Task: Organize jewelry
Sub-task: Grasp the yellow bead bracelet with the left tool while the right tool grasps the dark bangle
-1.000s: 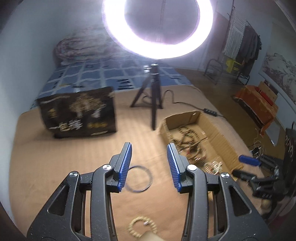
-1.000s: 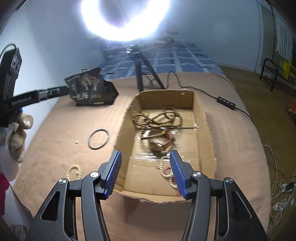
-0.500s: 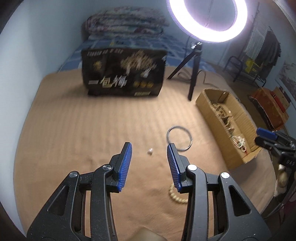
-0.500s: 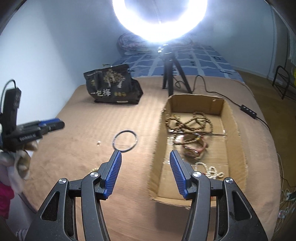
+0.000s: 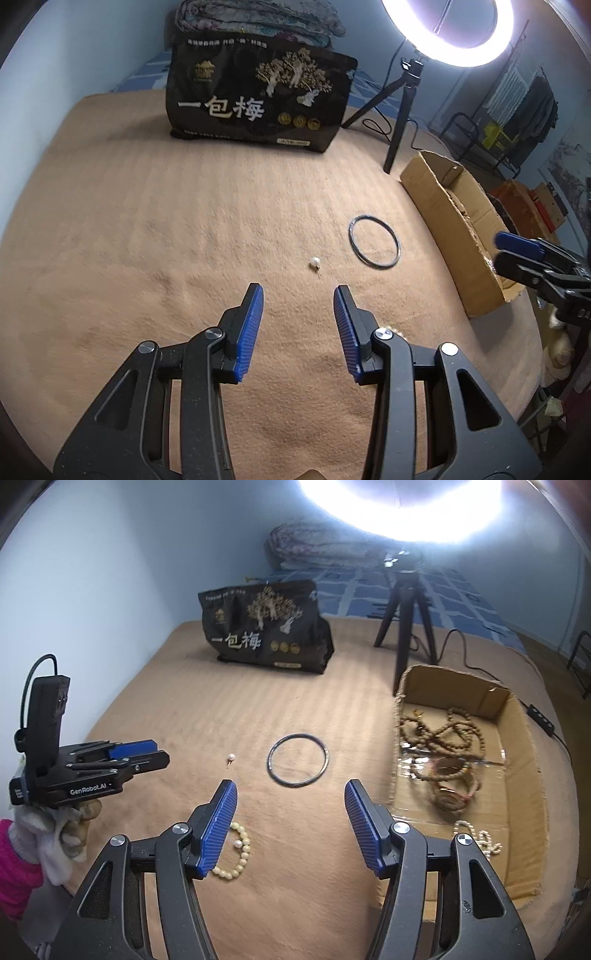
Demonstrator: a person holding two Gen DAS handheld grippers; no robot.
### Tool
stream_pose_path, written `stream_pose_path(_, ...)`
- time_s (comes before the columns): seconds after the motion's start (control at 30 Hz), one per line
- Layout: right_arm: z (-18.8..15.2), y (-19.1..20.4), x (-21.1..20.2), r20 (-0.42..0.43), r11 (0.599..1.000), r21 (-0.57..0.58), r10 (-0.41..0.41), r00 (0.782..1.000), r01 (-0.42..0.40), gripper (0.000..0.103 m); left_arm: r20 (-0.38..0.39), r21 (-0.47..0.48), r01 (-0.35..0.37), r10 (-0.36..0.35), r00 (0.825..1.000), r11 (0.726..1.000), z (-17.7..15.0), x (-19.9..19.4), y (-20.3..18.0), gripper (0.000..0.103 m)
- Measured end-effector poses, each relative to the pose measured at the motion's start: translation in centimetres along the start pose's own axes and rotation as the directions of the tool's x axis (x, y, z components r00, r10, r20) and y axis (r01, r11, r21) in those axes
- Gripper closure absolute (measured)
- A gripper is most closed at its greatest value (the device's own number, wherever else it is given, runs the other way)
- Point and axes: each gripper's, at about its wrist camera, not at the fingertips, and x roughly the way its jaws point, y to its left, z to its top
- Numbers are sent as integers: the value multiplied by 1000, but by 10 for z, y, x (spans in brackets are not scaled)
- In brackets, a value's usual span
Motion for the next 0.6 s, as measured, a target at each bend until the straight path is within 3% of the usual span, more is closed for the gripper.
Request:
stream_pose_path(0.33, 9, 3, 41, -66, 1000, 17, 15, 998, -14, 43, -87, 62, 103, -97, 991, 993, -34, 20, -21, 63)
stream_pose_path(0.4, 13, 2, 50, -77, 1000, 23, 15, 997, -13, 43, -102, 68, 116, -109, 989, 991, -38, 24, -26, 71)
stream_pose_path(0.6, 23, 3, 73, -110, 1000, 2, -12, 994, 12, 43, -135, 79, 139, -127, 983, 987, -46, 36, -38, 72)
